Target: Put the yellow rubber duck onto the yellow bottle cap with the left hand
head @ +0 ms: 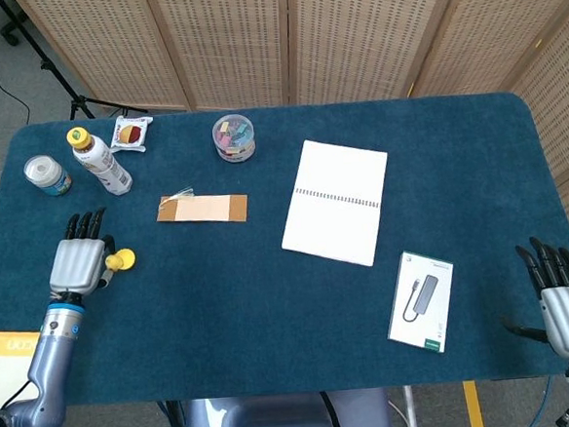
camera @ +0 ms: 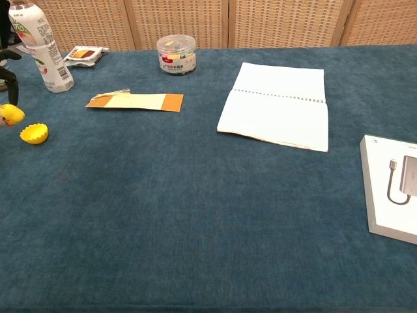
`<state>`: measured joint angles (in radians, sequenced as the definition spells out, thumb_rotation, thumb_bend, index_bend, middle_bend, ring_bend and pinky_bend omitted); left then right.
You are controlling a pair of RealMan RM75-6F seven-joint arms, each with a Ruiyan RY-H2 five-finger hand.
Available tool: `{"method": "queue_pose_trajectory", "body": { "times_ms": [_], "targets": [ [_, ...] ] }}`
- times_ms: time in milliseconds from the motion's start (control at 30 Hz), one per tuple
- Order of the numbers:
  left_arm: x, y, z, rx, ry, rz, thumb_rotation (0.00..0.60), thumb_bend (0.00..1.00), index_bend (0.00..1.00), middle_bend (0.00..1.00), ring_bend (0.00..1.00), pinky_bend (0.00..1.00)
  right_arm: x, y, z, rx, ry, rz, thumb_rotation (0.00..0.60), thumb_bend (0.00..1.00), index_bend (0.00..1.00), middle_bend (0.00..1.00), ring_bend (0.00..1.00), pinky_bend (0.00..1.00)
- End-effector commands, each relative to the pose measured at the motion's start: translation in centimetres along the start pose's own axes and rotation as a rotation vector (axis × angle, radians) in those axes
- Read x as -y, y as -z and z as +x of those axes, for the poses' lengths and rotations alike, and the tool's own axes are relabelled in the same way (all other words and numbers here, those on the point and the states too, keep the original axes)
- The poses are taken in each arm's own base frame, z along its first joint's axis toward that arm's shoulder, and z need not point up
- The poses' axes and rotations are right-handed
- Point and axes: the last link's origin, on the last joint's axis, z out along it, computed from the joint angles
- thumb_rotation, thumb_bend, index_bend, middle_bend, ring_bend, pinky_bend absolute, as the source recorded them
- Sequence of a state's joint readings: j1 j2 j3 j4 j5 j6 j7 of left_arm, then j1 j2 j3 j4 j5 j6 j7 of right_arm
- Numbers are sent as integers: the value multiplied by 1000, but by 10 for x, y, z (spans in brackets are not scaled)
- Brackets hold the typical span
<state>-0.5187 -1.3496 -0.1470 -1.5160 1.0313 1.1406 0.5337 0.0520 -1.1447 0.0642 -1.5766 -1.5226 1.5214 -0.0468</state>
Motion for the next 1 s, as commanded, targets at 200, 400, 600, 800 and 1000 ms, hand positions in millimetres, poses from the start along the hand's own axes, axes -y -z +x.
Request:
{"method": "queue_pose_trajectory", "body": {
  "times_ms": [200,400,600,800,1000],
  "targets": [
    [7,-7,-7,24,-21,16,600,280,572,0,0,0,0,0,0,-2,-1,-1,600,0,0,0,0,0],
    [6,-15,-13,30,-12,15,600,280,576,0,0,0,0,0,0,-2,0,0,600,0,0,0,0,0],
    [4,-22,-15,4,-41,24,600,280,576,0,0,0,-1,0,0,-3,-2,-1,600,0,0,0,0,0],
    [-1,-28,-18,-3,-33,22,600,280,576,0,0,0,0,0,0,-3,-2,-2,600,0,0,0,0,0],
    [-5,-31,-25,13,-21,20,600,280,576,0,0,0,-1,1,1,-5,-3,-1,600,0,0,0,0,0]
  ]
}}
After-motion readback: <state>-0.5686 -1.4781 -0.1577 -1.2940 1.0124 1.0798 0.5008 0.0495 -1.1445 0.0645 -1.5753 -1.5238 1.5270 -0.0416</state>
